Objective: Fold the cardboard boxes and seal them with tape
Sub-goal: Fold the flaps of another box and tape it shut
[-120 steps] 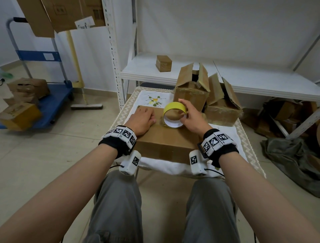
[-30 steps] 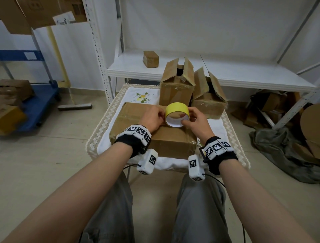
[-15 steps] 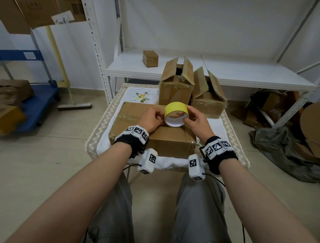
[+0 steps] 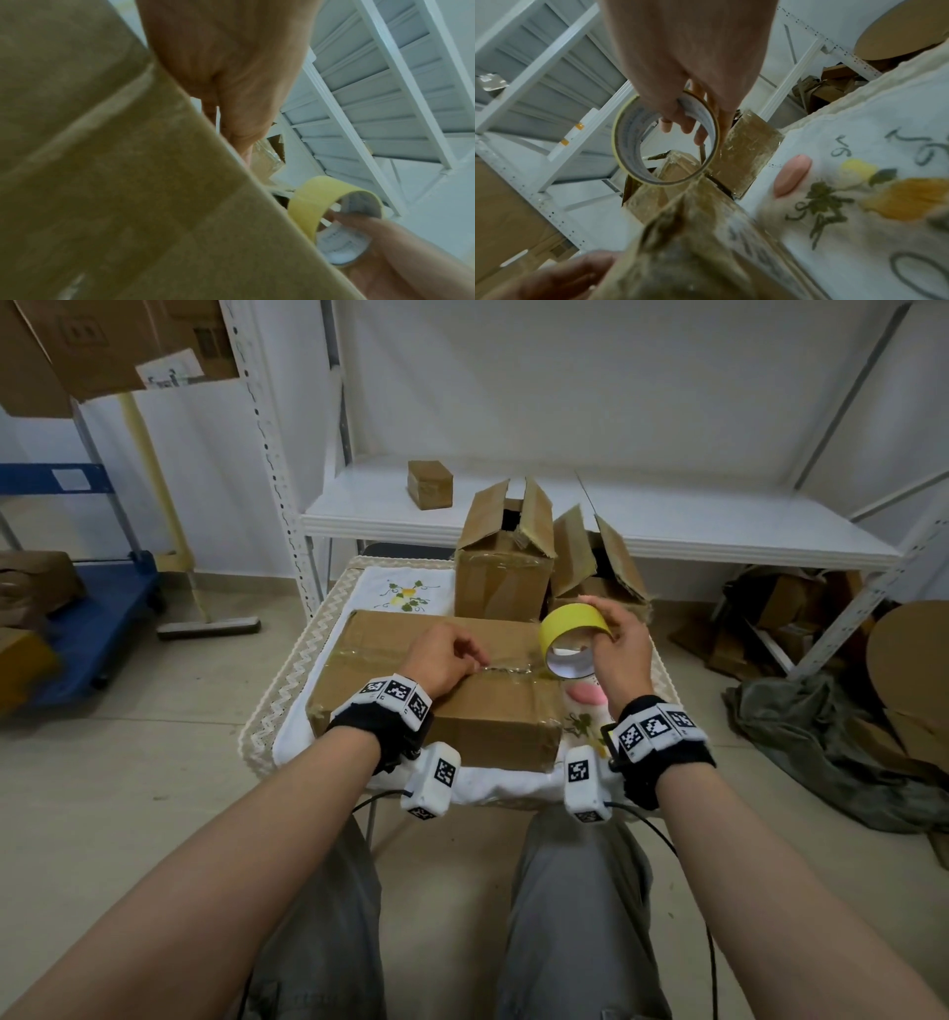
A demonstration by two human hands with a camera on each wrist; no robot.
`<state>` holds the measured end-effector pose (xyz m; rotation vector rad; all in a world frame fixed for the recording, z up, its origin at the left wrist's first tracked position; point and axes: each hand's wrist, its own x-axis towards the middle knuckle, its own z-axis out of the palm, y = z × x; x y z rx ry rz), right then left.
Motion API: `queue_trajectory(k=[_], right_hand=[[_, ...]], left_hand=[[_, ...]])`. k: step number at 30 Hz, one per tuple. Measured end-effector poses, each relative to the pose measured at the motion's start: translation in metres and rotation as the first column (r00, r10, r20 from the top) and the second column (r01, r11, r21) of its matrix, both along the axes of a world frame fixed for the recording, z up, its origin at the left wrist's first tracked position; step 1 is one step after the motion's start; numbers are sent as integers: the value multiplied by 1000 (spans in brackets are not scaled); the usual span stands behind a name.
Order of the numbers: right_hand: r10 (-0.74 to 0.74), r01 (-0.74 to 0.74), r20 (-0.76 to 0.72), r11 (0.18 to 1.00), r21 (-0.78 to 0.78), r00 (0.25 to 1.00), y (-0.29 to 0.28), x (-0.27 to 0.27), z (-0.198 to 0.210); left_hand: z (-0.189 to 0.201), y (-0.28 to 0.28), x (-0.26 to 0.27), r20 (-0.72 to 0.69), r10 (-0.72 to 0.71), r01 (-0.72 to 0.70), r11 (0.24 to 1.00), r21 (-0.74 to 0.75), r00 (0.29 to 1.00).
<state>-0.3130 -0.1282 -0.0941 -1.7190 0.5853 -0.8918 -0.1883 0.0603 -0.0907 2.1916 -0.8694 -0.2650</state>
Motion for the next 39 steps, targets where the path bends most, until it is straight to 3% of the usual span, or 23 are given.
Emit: queue_trajectory(k=[6, 10, 13, 19, 26, 39], right_hand=[[83, -73, -76, 990, 124, 994, 4, -4, -1], [83, -45, -142, 967, 250, 986, 3, -7, -9], [105, -56, -184, 966, 253, 977, 2, -8, -16], [177, -120, -139, 931, 344, 974, 3, -14, -24], [205, -139, -118, 899, 416, 972, 0, -15, -23], [156, -96, -62, 826, 555, 986, 1, -12, -20]], left_hand=[[15, -25, -14, 85, -39, 34, 998, 55, 996], [17, -30, -18, 174, -44, 33, 997, 67, 984], [18, -30, -20, 210, -50, 37, 997, 66, 976], [16, -27, -20, 229, -73, 66, 997, 36, 971], [14, -29, -18, 218, -69, 65, 998, 27, 973], [-11, -21, -9, 40, -55, 60, 990, -127, 998]])
